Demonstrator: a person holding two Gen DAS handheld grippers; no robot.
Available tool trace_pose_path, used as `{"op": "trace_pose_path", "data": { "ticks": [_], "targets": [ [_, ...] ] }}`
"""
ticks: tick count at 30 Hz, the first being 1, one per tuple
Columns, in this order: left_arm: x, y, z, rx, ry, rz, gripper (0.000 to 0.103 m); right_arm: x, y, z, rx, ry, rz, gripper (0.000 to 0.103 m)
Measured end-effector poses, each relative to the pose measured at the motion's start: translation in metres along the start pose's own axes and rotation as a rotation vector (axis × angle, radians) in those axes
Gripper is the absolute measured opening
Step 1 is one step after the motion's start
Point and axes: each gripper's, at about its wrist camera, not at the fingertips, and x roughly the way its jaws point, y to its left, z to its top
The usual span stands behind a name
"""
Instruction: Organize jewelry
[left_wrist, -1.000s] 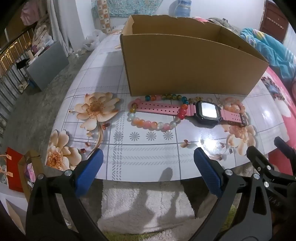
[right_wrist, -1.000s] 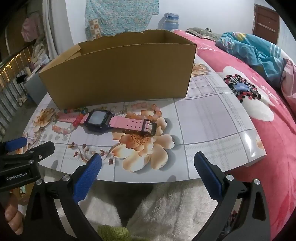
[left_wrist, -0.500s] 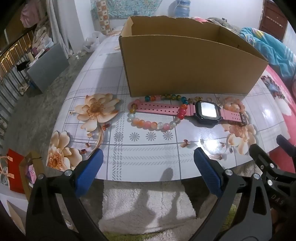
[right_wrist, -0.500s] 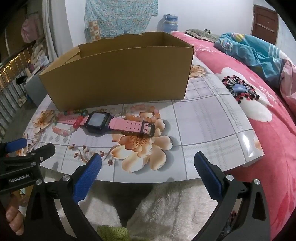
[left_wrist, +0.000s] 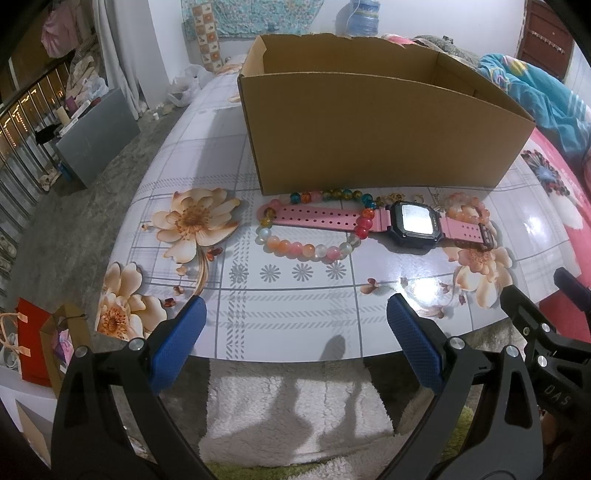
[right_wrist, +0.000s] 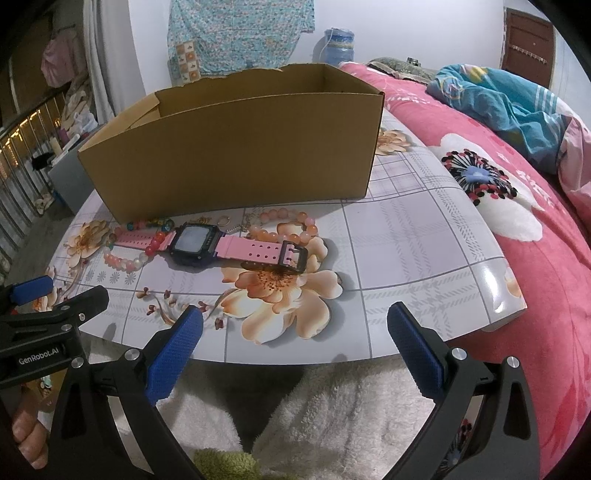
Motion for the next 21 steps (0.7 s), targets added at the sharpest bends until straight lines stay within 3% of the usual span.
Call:
{"op": "trace_pose_path", "data": {
  "ticks": [21],
  "targets": [
    [-0.001, -0.0003, -0.0008, 0.003, 0.001, 0.009, 0.095, 0.0012, -0.0024, 0.0007, 0.006, 0.002, 0.003, 0.098]
  ]
}}
